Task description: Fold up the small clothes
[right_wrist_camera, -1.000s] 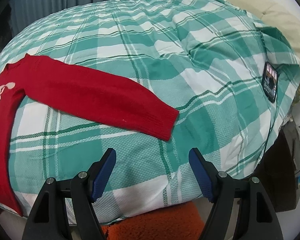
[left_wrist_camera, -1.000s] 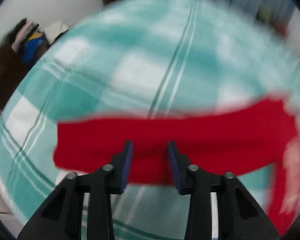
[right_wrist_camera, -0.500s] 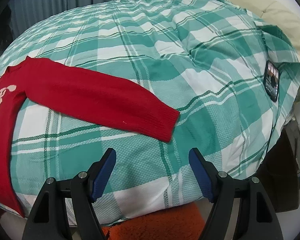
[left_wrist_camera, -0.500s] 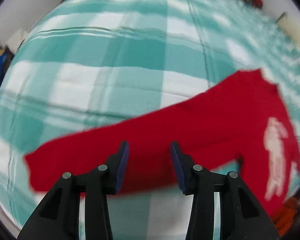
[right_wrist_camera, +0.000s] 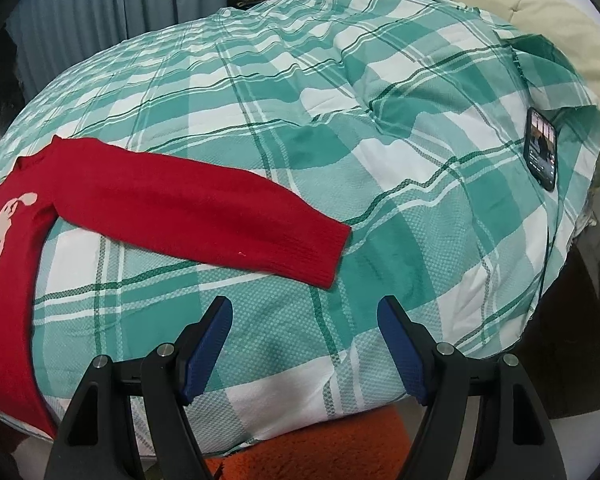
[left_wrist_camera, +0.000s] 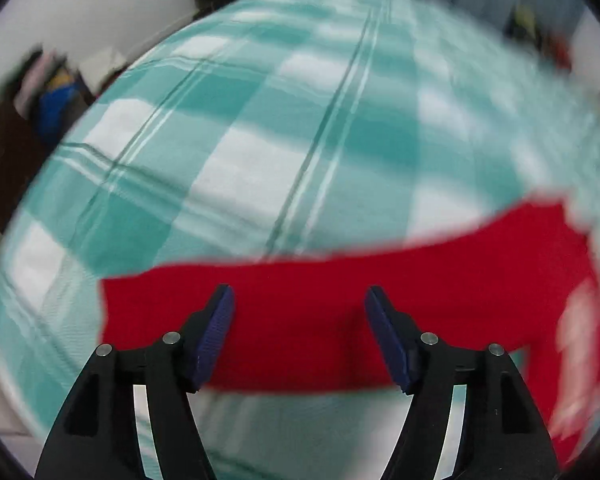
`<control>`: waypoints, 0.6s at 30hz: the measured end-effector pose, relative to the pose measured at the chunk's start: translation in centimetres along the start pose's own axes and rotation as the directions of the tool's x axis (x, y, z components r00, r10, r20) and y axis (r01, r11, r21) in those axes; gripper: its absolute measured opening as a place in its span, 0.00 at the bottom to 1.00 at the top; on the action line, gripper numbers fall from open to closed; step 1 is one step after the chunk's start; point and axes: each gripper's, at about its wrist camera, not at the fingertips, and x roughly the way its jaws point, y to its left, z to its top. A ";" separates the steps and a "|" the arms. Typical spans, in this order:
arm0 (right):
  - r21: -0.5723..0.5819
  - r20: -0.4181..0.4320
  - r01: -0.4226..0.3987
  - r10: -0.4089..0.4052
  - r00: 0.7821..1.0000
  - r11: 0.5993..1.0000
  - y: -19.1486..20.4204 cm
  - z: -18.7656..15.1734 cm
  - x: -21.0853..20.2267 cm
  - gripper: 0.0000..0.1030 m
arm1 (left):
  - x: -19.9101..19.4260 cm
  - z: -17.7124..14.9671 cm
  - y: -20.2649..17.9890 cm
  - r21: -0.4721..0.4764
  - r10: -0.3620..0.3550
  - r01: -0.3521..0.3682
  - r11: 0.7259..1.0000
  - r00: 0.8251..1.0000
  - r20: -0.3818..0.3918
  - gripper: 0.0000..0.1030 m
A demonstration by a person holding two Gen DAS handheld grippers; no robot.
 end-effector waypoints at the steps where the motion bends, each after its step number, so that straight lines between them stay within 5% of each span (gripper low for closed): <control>1: -0.003 0.004 0.002 -0.002 1.000 1.000 0.1 -0.1 -0.1 0.72 | 2.1 -1.3 1.1 0.015 0.125 -0.125 0.992 0.988 -0.086 0.63; 6: 0.004 0.025 0.005 -0.005 1.000 1.000 -0.3 -0.3 -0.6 0.72 | -0.1 -3.6 6.9 -0.232 0.156 -0.174 0.957 0.983 -0.095 0.61; 9: 0.019 0.018 -0.009 0.008 1.000 1.000 -0.4 0.0 -0.3 0.72 | -2.5 -2.3 4.2 -0.183 0.026 -0.025 0.983 1.000 0.002 0.63; 13: -0.015 0.023 0.006 -0.006 1.000 1.000 0.5 0.0 -0.4 0.72 | -2.6 -0.1 -3.2 -0.072 -0.109 0.111 0.991 0.994 0.024 0.75; 16: -0.027 0.044 0.015 -0.014 0.999 1.000 0.8 -0.1 -0.9 0.72 | 1.3 0.1 -7.3 -0.038 -0.033 0.030 0.999 0.996 -0.079 0.76; 18: -0.016 0.051 0.012 -0.011 0.999 1.000 0.5 -0.1 -1.1 0.72 | 3.1 -0.3 -7.1 -0.043 0.052 -0.056 0.998 0.995 -0.085 0.91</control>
